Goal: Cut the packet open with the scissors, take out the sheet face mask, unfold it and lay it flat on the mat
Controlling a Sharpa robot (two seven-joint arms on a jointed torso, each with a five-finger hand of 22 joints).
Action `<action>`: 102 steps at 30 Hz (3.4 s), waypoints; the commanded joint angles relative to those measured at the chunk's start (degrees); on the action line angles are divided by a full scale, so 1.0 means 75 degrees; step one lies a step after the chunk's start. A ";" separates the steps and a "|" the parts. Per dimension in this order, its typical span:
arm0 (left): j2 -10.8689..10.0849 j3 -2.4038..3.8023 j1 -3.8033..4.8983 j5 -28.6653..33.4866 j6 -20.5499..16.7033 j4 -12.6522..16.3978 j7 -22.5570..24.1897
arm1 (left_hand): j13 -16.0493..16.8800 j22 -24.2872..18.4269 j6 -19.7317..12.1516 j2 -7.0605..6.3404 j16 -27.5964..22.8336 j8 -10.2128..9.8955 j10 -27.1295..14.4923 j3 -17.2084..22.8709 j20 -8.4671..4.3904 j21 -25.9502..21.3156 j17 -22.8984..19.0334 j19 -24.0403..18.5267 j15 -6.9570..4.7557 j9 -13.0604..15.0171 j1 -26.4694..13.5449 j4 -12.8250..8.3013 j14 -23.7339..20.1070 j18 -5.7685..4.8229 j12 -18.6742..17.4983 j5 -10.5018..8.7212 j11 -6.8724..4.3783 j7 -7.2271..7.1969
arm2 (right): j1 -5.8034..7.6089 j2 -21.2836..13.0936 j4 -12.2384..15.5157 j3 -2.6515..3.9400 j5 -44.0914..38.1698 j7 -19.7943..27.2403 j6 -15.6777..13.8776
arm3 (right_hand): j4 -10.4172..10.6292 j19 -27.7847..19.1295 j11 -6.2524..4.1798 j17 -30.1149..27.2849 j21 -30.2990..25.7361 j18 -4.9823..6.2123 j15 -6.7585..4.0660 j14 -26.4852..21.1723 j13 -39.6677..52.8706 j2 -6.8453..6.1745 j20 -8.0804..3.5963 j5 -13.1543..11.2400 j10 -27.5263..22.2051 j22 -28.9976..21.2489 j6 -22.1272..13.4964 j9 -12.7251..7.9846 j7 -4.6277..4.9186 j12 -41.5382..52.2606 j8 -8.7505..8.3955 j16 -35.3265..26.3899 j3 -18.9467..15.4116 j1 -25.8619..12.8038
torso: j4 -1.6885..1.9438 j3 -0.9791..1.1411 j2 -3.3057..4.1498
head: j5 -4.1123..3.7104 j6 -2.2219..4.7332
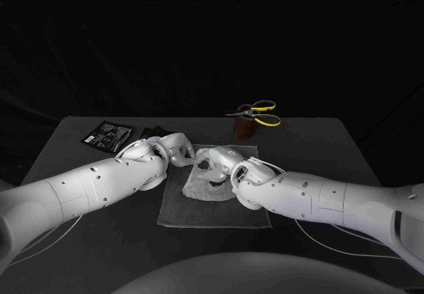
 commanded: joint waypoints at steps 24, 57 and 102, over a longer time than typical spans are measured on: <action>-0.0227 0.0048 0.0005 -0.0145 -0.0762 0.0196 0.0650 | 0.0971 0.0806 0.0296 -0.0225 0.0086 0.0241 0.0706 0.1538 -0.0084 0.0242 0.2008 0.0255 -0.0153 0.0247 -0.0396 -0.0438 0.0792 -0.0226 0.0259 0.0057 -0.0131 -0.0082 | -0.0090 -0.0039 -0.0102 -0.0074 -0.0066 -0.0419 0.0554 | 0.0008 -0.0030 0.0002 0.0850 0.0004 0.0075 -0.0040 0.0514 0.0142 -0.0003 -0.0026 0.0040 -0.0032 0.0781 0.0009 0.0006 0.0045 0.0009 -0.0028 0.0039 -0.0064 0.0050 | 0.0000 -0.0003 -0.0003 | 0.0063 0.0001; -0.0275 0.0034 0.0015 0.0376 -0.0097 0.0189 0.0567 | -0.2106 -0.0018 -0.1199 -0.0690 -0.0199 -0.0498 -0.1561 -0.0330 0.0259 -0.0499 0.1249 -0.0384 0.0261 0.0138 -0.0780 -0.0322 0.0518 -0.0002 -0.1498 0.0040 0.0336 0.0389 | -0.0082 -0.0089 -0.0083 -0.0074 -0.0079 -0.0450 0.0568 | 0.0008 -0.0030 0.0002 0.0850 0.0004 0.0075 -0.0040 0.0514 0.0142 -0.0003 -0.0026 0.0040 -0.0032 0.0781 0.0009 0.0006 0.0045 0.0009 -0.0028 0.0039 -0.0064 0.0050 | 0.0004 -0.0007 0.0007 | 0.0070 0.0001; -0.0112 0.0004 -0.0050 0.0040 -0.0064 -0.0021 0.0416 | -0.0881 0.0356 -0.0888 -0.0635 -0.0038 -0.0544 -0.0729 -0.1130 0.0215 -0.0173 0.1661 -0.0095 0.0233 -0.0147 -0.0668 0.0044 0.0676 -0.0104 -0.0701 0.0040 0.0308 0.0358 | -0.0077 -0.0091 -0.0092 -0.0074 -0.0098 -0.0505 0.0588 | 0.0009 -0.0029 0.0001 0.0854 0.0004 0.0073 -0.0040 0.0515 0.0146 0.0006 -0.0028 0.0040 -0.0027 0.0781 0.0014 0.0003 0.0043 0.0017 -0.0038 0.0040 -0.0089 0.0052 | 0.0005 -0.0006 0.0001 | 0.0049 0.0001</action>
